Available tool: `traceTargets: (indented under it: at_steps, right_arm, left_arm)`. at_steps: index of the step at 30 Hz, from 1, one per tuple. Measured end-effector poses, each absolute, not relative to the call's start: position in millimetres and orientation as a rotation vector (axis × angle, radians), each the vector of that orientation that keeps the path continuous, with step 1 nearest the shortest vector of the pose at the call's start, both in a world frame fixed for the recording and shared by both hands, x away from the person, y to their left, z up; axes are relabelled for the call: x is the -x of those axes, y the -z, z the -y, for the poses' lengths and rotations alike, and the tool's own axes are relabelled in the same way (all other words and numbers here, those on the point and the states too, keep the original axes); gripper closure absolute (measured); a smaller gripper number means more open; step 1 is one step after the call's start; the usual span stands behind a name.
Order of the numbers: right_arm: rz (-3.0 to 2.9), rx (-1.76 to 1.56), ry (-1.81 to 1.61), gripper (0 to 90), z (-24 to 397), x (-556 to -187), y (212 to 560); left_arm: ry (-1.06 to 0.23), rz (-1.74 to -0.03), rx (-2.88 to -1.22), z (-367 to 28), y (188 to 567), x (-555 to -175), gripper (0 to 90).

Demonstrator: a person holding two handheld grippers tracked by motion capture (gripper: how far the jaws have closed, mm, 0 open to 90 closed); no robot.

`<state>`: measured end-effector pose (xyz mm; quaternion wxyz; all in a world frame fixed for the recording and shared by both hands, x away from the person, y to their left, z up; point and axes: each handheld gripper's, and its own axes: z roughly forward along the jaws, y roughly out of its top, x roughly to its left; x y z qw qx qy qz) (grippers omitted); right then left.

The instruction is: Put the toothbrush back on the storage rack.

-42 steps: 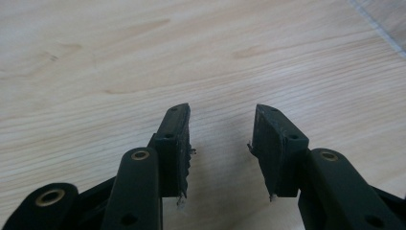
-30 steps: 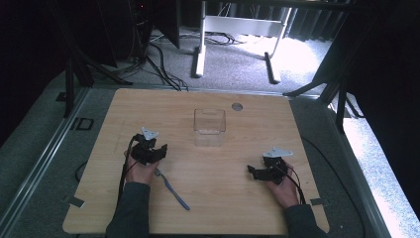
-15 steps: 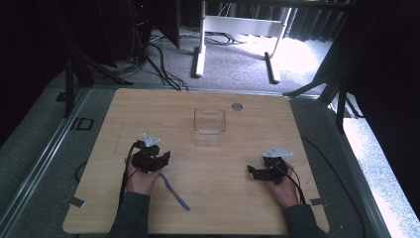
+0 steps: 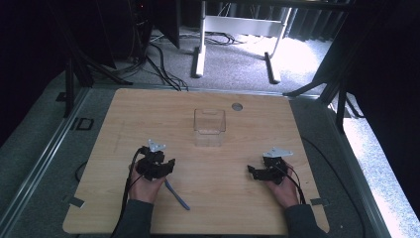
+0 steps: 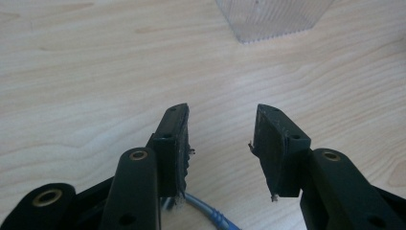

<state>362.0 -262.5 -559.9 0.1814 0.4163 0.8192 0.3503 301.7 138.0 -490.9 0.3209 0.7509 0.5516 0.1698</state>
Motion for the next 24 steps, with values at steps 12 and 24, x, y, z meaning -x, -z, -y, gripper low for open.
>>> traceTargets:
  at_steps: [12, 24]
  right_arm:
    - [-2.312, -1.179, -0.99, 18.6, 262.4, -361.8, 559.9]
    - [-2.312, -1.179, -0.99, 18.6, 262.4, -361.8, 559.9]
  left_arm:
    - [-0.391, -1.464, -1.992, -131.2, 498.9, -290.7, 55.7]
    - [-0.338, -1.496, -2.029, -127.6, 507.9, -282.3, 53.0]
